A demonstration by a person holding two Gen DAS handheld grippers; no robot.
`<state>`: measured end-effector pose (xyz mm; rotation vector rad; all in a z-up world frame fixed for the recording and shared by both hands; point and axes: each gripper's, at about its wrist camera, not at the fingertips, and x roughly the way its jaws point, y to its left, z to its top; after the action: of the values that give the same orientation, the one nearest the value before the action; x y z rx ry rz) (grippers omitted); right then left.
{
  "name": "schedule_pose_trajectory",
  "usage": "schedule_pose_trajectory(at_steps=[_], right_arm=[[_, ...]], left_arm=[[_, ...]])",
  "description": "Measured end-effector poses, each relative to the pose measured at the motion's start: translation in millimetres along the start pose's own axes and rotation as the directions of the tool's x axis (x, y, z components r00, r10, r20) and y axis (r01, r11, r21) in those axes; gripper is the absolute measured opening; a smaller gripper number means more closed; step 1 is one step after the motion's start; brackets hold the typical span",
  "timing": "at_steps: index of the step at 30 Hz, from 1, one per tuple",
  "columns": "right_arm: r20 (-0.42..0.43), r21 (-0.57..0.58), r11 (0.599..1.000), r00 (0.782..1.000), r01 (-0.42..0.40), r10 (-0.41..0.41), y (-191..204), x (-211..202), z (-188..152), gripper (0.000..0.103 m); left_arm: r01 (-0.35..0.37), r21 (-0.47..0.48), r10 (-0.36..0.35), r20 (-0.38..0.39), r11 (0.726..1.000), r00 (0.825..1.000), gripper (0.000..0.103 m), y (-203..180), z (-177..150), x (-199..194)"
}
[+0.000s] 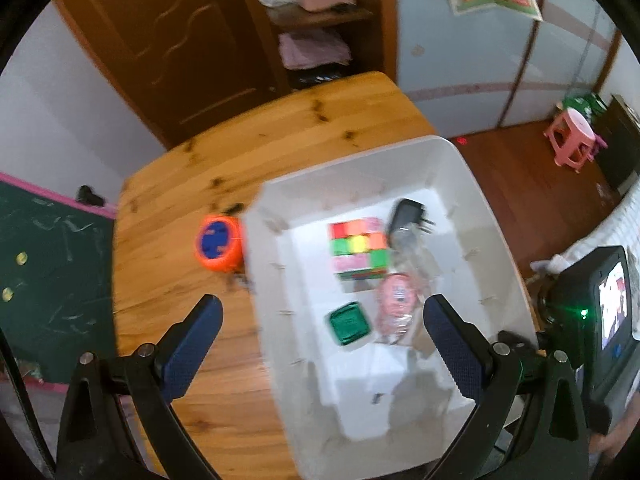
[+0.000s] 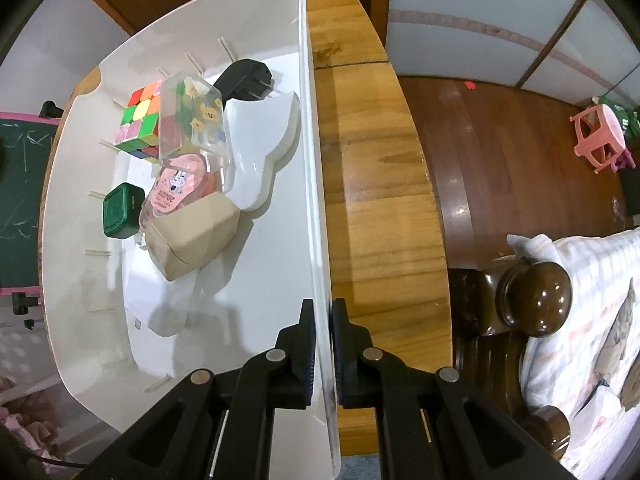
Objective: Organize rigid objects
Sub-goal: 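Move the left tool back to the orange-blue tape measure, then grasp the orange-blue tape measure with the left tool and lift it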
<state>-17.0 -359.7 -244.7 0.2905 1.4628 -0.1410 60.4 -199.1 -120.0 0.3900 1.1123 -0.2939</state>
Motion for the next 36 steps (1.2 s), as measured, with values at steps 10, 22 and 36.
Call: schedule_pose_trajectory(at_steps=[10,22,36], right_arm=[[0.001,0.004,0.999,0.999,0.041,-0.041,4.9,-3.5,-3.3,0.008],[0.002,0.054,0.991,0.992,0.124,-0.124,12.0,-3.9,-10.9,0.010],[0.002,0.150,0.968,0.979,0.201,-0.204,20.7,-7.4,-12.3,0.017]], left_arm=[[-0.053,-0.223,0.050,-0.016,0.974,0.999,0.101,102.5,6.7,-2.7],[-0.094,-0.305,0.092,-0.020,0.948,0.996,0.101,176.2,51.7,51.6],[0.021,-0.503,-0.163,-0.241,0.864,0.957,0.101,185.9,71.2,191.5]])
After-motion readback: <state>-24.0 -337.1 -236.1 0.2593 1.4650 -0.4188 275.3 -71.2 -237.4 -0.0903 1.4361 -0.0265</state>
